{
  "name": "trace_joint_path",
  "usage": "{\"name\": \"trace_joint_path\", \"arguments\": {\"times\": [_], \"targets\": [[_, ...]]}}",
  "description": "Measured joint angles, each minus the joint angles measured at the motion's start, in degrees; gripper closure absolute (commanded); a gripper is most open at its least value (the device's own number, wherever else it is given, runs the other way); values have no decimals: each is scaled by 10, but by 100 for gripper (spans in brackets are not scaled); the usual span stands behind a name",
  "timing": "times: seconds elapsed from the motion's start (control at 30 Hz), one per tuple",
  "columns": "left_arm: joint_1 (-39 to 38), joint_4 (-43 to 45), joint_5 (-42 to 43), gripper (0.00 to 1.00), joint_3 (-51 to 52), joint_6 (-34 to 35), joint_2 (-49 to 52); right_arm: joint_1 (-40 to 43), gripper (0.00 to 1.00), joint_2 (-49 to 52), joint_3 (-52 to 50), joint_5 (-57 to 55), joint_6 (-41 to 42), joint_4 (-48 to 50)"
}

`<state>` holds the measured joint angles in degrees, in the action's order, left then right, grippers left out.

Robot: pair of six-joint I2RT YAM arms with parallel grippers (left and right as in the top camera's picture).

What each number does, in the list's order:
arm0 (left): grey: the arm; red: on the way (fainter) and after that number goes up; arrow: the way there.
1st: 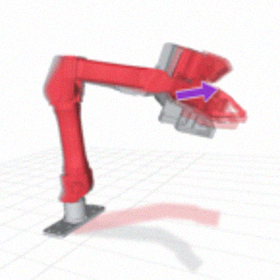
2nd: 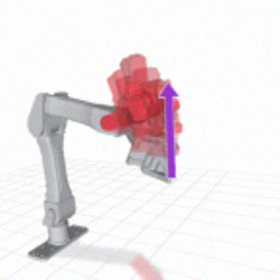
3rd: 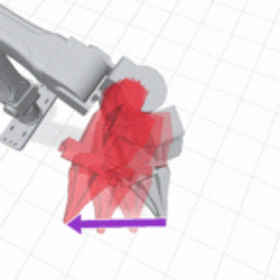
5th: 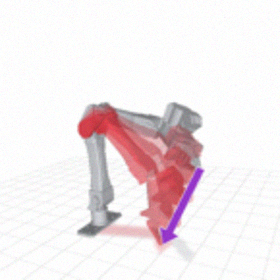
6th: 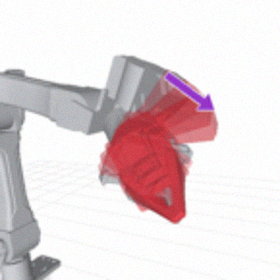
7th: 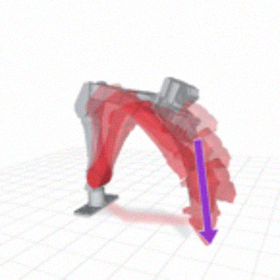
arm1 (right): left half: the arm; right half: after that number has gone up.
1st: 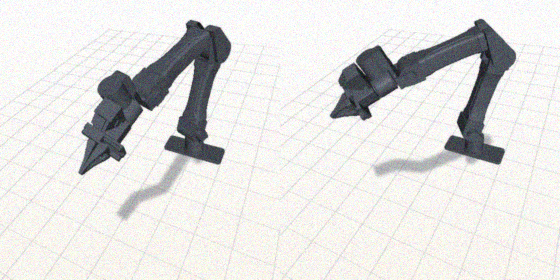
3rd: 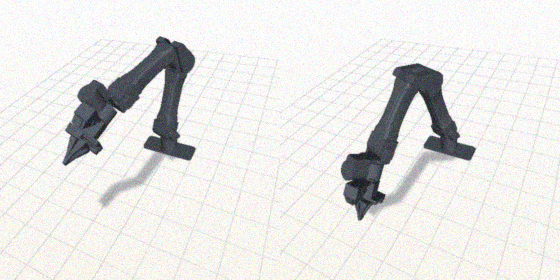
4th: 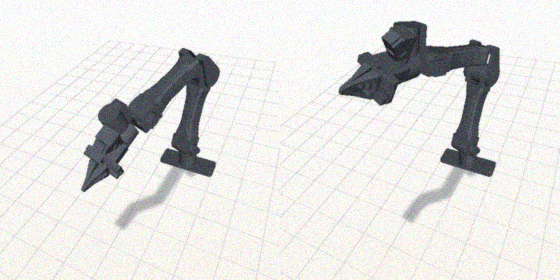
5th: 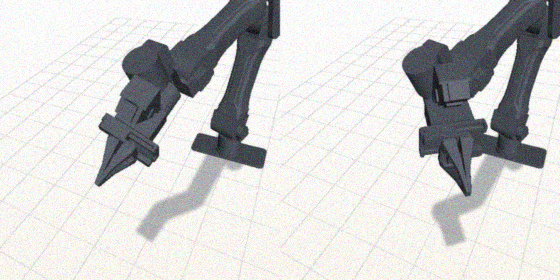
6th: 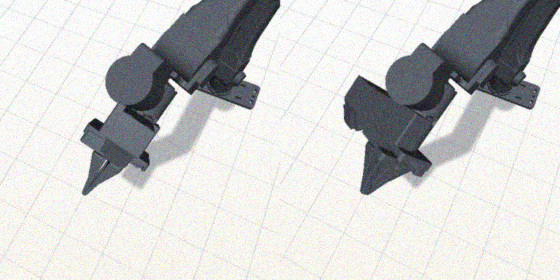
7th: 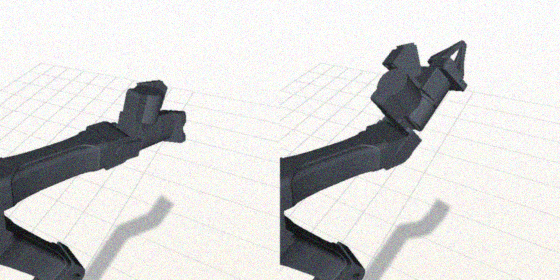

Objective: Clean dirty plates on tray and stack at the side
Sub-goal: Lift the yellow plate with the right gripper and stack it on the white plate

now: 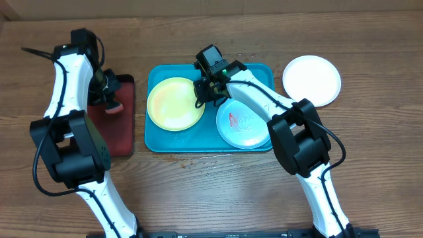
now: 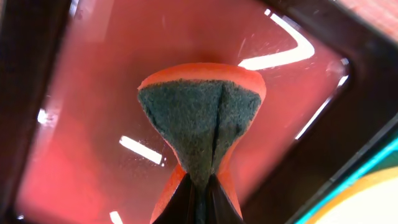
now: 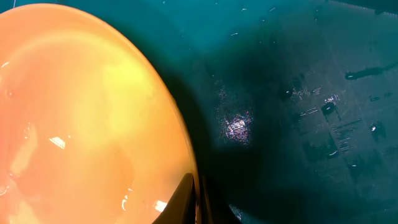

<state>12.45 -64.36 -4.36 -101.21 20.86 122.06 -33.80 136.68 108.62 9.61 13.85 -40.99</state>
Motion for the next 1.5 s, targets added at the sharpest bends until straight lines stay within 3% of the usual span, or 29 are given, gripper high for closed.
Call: {"name": "trace_joint_path", "arguments": {"times": [0.4, 0.6, 0.8, 1.03, 1.13, 1.5], "targets": [[0, 82, 5, 96, 94, 0, 0, 0, 96, 0, 5, 0, -6, -12], [1, 82, 2, 78, 94, 0, 0, -4, 96, 1, 44, -31, -23, -83], [4, 78, -1, 72, 94, 2, 0, -9, 96, 1, 128, -134, -51, -158], [4, 76, -2, 72, 94, 2, 0, -20, 96, 1, 215, -285, -111, -236], [4, 75, -2, 67, 94, 2, 0, -34, 96, 1, 245, -352, -144, -257], [4, 74, -2, 66, 94, 2, 0, -109, 96, 1, 265, -610, -259, -256]]}}
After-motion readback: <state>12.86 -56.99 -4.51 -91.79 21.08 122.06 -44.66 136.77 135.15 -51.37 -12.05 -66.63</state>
